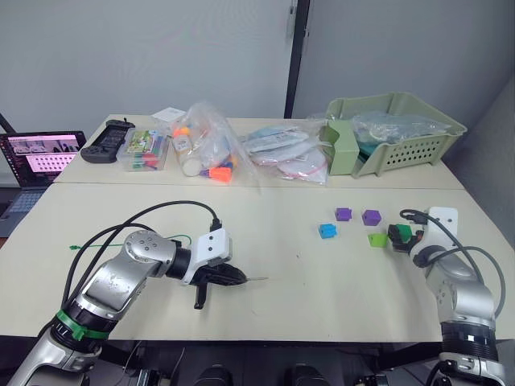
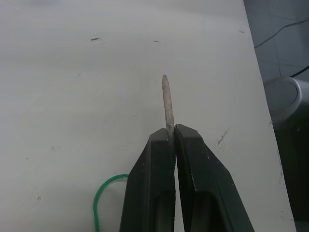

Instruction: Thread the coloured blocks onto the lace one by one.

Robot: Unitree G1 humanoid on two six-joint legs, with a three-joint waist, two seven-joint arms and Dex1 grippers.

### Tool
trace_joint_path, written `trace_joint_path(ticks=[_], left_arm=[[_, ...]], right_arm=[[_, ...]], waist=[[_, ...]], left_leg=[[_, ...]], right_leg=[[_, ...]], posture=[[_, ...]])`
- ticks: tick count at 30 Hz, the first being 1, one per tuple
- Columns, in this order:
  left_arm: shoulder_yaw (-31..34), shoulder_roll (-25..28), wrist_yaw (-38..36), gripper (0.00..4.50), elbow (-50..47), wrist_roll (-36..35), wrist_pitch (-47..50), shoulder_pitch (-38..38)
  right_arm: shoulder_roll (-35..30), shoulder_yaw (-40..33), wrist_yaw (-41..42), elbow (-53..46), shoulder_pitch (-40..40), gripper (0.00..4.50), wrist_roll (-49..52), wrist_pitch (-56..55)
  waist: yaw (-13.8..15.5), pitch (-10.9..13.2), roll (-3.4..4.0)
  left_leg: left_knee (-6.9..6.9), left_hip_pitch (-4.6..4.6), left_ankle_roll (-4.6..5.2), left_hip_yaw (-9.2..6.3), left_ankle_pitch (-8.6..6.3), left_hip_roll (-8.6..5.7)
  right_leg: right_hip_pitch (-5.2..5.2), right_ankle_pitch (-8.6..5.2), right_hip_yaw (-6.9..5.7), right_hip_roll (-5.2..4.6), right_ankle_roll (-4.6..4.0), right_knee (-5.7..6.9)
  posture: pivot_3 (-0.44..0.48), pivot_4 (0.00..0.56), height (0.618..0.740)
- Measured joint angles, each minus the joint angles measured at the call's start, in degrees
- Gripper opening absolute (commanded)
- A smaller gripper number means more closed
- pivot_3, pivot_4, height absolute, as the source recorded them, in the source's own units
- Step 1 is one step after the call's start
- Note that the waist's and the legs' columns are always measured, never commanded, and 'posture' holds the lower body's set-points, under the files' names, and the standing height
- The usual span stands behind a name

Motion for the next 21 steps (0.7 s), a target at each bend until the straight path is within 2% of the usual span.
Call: trace_joint_path(ticks=[3, 9, 10, 16, 21], left_arm=[[-0.06, 0.00, 0.23, 0.00, 0.00, 0.00, -0.04, 0.00], [-0.10, 0.00, 0.34, 0.00, 0.05, 0.00, -0.10, -0.05], [-0.14, 0.00, 0.33, 0.00, 0.06, 0.00, -0.15, -0.14], [-0.23, -0.01, 0.23, 0.00, 0.41, 0.00, -0.17, -0.64], [-0.32, -0.05, 0.14, 0.00, 0.97, 0.00, -0.20, -1.28]], right_arm=[[-0.15, 0.06, 0.16, 1.70, -0.61, 3.35, -0.35, -0.91], [-0.30, 0.44, 1.07, 2.73, -0.16, 1.28, -0.35, -1.26], [-0.30, 0.55, 1.18, 2.73, -0.16, 1.16, -0.36, -1.39], [-0.30, 0.61, 1.51, 2.42, 0.21, 1.16, -0.22, -1.75], [-0.26, 0.14, 1.41, -2.70, 2.29, 1.16, 0.43, -1.17]], waist=[[-0.04, 0.00, 0.00], [-0.22, 0.00, 0.01], [-0.25, 0.00, 0.01], [-0.44, 0.01, 0.01], [-0.66, 0.03, 0.05]], left_leg=[[0.00, 0.00, 0.00, 0.00, 0.00, 0.00], [0.00, 0.00, 0.00, 0.00, 0.00, 0.00], [-0.01, 0.00, 0.00, -0.01, 0.00, 0.00], [-0.01, 0.00, 0.00, -0.02, 0.00, 0.01], [-0.02, -0.02, 0.00, -0.02, 0.00, 0.01]], right_leg=[[0.00, 0.00, 0.00, 0.00, 0.00, 0.00], [0.00, 0.00, 0.00, 0.00, 0.00, 0.00], [0.01, 0.00, -0.01, 0.00, 0.00, 0.00], [0.00, 0.00, -0.01, 0.00, 0.00, 0.00], [-0.01, 0.00, 0.00, -0.01, 0.00, 0.00]], posture=[[0.000, 0.150, 0.740], [0.000, 0.150, 0.740], [0.000, 0.150, 0.740], [0.000, 0.150, 0.740], [0.000, 0.150, 0.740]])
